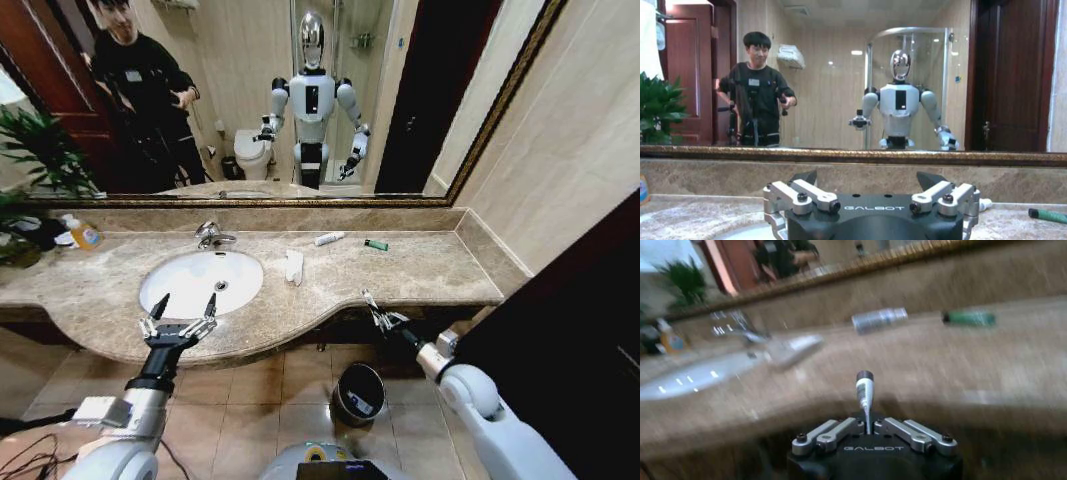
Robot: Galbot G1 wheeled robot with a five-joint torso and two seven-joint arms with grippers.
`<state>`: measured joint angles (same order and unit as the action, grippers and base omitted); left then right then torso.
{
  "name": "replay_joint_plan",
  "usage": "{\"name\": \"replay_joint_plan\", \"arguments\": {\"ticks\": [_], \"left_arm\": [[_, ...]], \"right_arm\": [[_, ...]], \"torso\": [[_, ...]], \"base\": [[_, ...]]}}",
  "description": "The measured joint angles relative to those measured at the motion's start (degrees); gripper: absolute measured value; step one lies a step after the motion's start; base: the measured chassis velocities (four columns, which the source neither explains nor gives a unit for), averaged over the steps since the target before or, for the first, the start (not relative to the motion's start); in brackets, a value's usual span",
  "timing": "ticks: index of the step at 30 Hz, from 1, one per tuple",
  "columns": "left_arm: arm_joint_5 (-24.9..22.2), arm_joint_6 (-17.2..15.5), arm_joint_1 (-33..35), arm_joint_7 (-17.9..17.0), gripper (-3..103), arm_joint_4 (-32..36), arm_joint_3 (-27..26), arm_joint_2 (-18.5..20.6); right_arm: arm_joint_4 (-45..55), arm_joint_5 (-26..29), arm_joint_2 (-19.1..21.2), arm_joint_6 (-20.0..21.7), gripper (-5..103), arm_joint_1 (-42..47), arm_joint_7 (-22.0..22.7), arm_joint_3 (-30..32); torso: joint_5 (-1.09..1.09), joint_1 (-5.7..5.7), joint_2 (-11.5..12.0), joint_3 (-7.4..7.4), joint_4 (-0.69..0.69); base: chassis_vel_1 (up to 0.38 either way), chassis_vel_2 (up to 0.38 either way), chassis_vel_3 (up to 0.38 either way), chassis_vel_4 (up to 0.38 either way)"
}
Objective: Pick up the trash from the sink and place it in the trash bin.
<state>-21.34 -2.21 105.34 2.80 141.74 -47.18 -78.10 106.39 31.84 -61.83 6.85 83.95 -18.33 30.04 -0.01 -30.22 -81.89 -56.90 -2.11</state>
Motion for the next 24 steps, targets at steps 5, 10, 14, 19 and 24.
{"name": "replay_joint_plan", "arguments": {"ticks": [5, 10, 14, 19, 24], "left_arm": [[0.0, 0.0, 0.0, 0.0, 100, 0.0, 0.0, 0.0], [0.0, 0.0, 0.0, 0.0, 100, 0.0, 0.0, 0.0], [0.0, 0.0, 0.0, 0.0, 100, 0.0, 0.0, 0.0], [0.0, 0.0, 0.0, 0.0, 100, 0.0, 0.0, 0.0], [0.0, 0.0, 0.0, 0.0, 100, 0.0, 0.0, 0.0]], "right_arm": [[-12.0, -4.2, -1.8, -7.5, 3, -0.3, -4.9, -1.0], [-18.3, -6.9, -3.0, -9.7, 3, -1.3, -3.9, -2.8], [-22.8, -9.5, -5.1, -10.2, 3, -2.9, -1.0, -4.7], [-29.5, -15.1, -9.3, -10.6, 3, -6.1, 2.4, -6.3], [-38.2, -19.9, -12.1, -11.9, 3, -9.9, 6.9, -7.5]], "torso": [[0.01, 0.0, 0.0, 0.0, 0.0], [0.01, 0.0, 0.0, 0.0, 0.01], [0.0, 0.0, 0.0, 0.0, 0.01], [0.0, 0.0, 0.0, -0.01, 0.0], [0.02, 0.0, 0.0, -0.01, 0.0]], "base": [[0.0, 0.0, 0.0, 0.0], [0.0, 0.0, 0.0, 0.0], [0.0, 0.0, 0.0, 0.0], [0.0, 0.0, 0.0, 0.0], [0.0, 0.0, 0.0, 0.0]]}}
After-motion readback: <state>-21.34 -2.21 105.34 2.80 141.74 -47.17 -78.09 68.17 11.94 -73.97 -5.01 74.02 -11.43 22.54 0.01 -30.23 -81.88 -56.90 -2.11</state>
